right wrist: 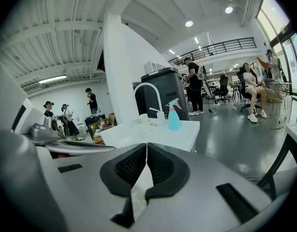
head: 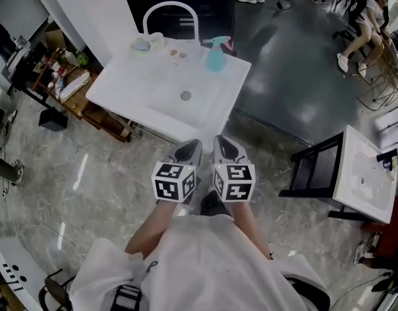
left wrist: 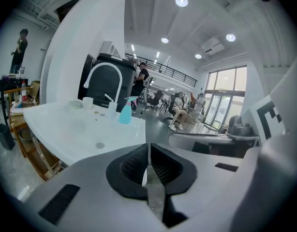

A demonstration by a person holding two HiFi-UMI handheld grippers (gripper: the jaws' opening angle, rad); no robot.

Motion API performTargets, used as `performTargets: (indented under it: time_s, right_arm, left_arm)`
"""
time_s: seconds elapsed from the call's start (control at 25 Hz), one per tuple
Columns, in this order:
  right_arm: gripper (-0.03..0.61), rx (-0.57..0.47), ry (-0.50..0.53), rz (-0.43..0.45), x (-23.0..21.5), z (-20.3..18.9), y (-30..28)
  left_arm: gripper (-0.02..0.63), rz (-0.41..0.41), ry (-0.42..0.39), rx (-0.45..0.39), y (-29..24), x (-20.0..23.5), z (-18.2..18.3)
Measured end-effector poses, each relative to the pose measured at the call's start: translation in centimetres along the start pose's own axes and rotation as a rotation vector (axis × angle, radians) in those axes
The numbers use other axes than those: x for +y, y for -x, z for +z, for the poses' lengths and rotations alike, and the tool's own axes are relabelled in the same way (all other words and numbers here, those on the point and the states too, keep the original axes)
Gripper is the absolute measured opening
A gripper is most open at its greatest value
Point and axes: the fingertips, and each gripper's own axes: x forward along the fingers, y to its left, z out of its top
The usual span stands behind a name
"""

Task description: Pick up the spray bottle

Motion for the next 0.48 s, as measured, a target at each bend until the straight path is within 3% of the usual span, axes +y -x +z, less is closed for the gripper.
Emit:
performTargets:
  time_s: [0.48]
  right_arm:
    - [0.028,-0.006,0.032,0.038,-3.2,1.9,-2.6]
  left_arm:
    - [0.035,0.013,0.007,-0.021,-4.2,-0.9,2.0]
